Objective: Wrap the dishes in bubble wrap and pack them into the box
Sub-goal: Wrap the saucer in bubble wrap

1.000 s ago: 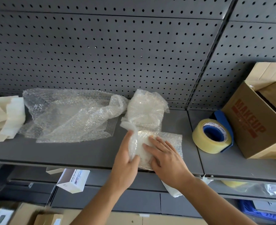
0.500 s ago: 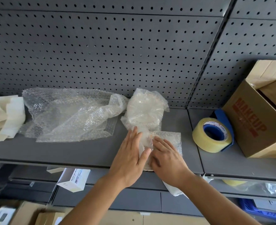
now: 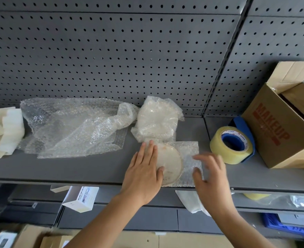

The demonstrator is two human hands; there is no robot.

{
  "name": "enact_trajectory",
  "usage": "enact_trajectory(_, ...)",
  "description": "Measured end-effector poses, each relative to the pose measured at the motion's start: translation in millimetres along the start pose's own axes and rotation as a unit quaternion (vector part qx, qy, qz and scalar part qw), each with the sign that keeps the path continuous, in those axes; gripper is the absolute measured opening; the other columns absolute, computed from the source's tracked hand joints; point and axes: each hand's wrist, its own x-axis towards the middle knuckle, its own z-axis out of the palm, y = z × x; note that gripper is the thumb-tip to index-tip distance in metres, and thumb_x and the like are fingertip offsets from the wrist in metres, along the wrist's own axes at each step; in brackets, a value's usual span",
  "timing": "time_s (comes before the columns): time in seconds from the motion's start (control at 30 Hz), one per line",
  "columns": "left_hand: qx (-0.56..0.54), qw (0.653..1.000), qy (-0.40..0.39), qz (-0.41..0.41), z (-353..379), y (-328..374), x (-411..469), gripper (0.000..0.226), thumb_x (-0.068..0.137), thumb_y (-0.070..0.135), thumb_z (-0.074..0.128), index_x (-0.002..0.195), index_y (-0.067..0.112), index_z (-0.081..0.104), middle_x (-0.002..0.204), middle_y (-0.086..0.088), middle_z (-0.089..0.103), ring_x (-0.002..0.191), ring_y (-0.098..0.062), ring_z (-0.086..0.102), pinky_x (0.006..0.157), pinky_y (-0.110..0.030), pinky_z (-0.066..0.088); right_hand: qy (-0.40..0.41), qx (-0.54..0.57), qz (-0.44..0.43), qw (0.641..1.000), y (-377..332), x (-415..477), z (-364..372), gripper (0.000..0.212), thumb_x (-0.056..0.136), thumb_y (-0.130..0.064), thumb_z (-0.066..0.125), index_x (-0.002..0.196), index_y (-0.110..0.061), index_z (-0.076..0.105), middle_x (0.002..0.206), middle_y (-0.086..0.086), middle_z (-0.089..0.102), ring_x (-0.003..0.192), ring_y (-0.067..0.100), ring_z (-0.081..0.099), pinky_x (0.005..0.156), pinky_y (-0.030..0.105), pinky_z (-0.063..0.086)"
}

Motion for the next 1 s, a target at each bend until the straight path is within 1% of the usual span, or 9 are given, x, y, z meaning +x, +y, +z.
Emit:
enact_trajectory(0.03, -0.004, 1.000, 0.003, 0.000, 1, -1, 0, 0.068, 0.108, 0.047, 0.014, 0.158, 0.017, -0.022, 0.161, 0.005, -0.040, 0.149, -0.015, -0.035, 0.128, -0.035, -0.005, 0.012, 0.054, 0.088, 0.995, -1, -9, -8, 0.025, 0.093, -0.003, 0.063, 0.104, -0.025, 0.061, 0.114, -0.002, 0.058, 0.100, 0.006, 0.059, 0.080, 0.012, 0.046)
enact_trajectory(0.1, -0.013, 1.000, 0.008, 0.000, 3, -2, -1, 0.069, 0.107, 0.046, 0.016, 0.159, 0.017, -0.020, 0.161, 0.005, -0.039, 0.150, -0.014, -0.034, 0.128, -0.036, -0.001, -0.003, 0.187, 0.263, 0.946, 2, -22, -17, 0.009, 0.096, -0.009, 0.064, 0.100, -0.014, 0.058, 0.101, 0.016, 0.065, 0.082, 0.022, 0.066, 0.067, 0.026, 0.051)
enact_trajectory(0.17, -0.023, 1.000, 0.012, 0.001, 5, -3, -1, 0.070, 0.107, 0.045, 0.018, 0.159, 0.017, -0.019, 0.161, 0.006, -0.039, 0.150, -0.013, -0.034, 0.128, -0.036, 0.001, -0.020, 0.270, 0.355, 0.895, 4, -30, -21, 0.014, 0.096, -0.012, 0.065, 0.101, 0.000, 0.059, 0.095, 0.027, 0.067, 0.074, 0.032, 0.069, 0.065, 0.040, 0.055)
enact_trajectory(0.3, -0.035, 0.999, 0.014, 0.003, 7, -5, -1, 0.071, 0.104, 0.048, 0.014, 0.160, 0.017, -0.018, 0.163, 0.007, -0.037, 0.150, -0.012, -0.032, 0.128, -0.033, 0.001, -0.022, 0.402, 0.427, 0.809, -8, -32, -20, 0.021, 0.097, -0.011, 0.062, 0.108, 0.008, 0.062, 0.094, 0.027, 0.073, 0.082, 0.037, 0.075, 0.076, 0.043, 0.057)
enact_trajectory(0.47, -0.045, 0.999, 0.016, 0.011, 6, -7, -1, 0.072, 0.099, 0.053, 0.003, 0.158, 0.019, -0.021, 0.163, 0.007, -0.036, 0.149, -0.011, -0.034, 0.123, -0.026, -0.009, -0.030, 0.526, 0.418, 0.740, -18, -26, -25, 0.027, 0.097, -0.010, 0.060, 0.117, 0.008, 0.061, 0.112, 0.028, 0.071, 0.103, 0.034, 0.073, 0.089, 0.040, 0.061)
enact_trajectory(0.63, -0.065, 0.998, 0.018, 0.007, 5, -8, -2, 0.072, 0.099, 0.054, 0.003, 0.158, 0.021, -0.021, 0.162, 0.009, -0.036, 0.149, -0.008, -0.034, 0.123, -0.026, -0.009, -0.089, 0.544, 0.352, 0.757, -24, -20, -15, 0.034, 0.099, -0.016, 0.053, 0.130, -0.007, 0.063, 0.125, 0.010, 0.071, 0.117, 0.020, 0.068, 0.114, 0.039, 0.039)
enact_trajectory(0.8, -0.085, 0.996, 0.021, 0.007, 5, -7, -2, 0.067, 0.107, 0.048, 0.016, 0.159, 0.020, -0.016, 0.163, 0.010, -0.034, 0.149, -0.008, -0.034, 0.123, -0.026, -0.009, -0.124, 0.590, 0.266, 0.752, -31, -14, 3, 0.043, 0.099, -0.012, 0.049, 0.141, -0.008, 0.055, 0.138, 0.013, 0.063, 0.130, 0.028, 0.058, 0.113, 0.043, 0.037)
enact_trajectory(0.9, -0.080, 0.997, 0.018, 0.006, 5, -6, -1, 0.067, 0.108, 0.046, 0.017, 0.160, 0.019, -0.016, 0.162, 0.008, -0.035, 0.149, -0.010, -0.034, 0.124, -0.027, -0.009, -0.135, 0.543, 0.230, 0.797, -35, -12, 14, 0.040, 0.100, -0.003, 0.046, 0.138, -0.010, 0.057, 0.132, 0.011, 0.067, 0.125, 0.026, 0.062, 0.107, 0.042, 0.042)
enact_trajectory(1.0, -0.081, 0.997, 0.008, 0.001, 4, -5, -2, 0.067, 0.108, 0.045, 0.016, 0.159, 0.019, -0.017, 0.161, 0.008, -0.037, 0.148, -0.010, -0.035, 0.126, -0.029, -0.007, -0.142, 0.390, 0.205, 0.886, -35, -12, 23, 0.035, 0.102, -0.002, 0.048, 0.129, -0.017, 0.063, 0.120, 0.000, 0.074, 0.118, 0.016, 0.066, 0.104, 0.035, 0.047)
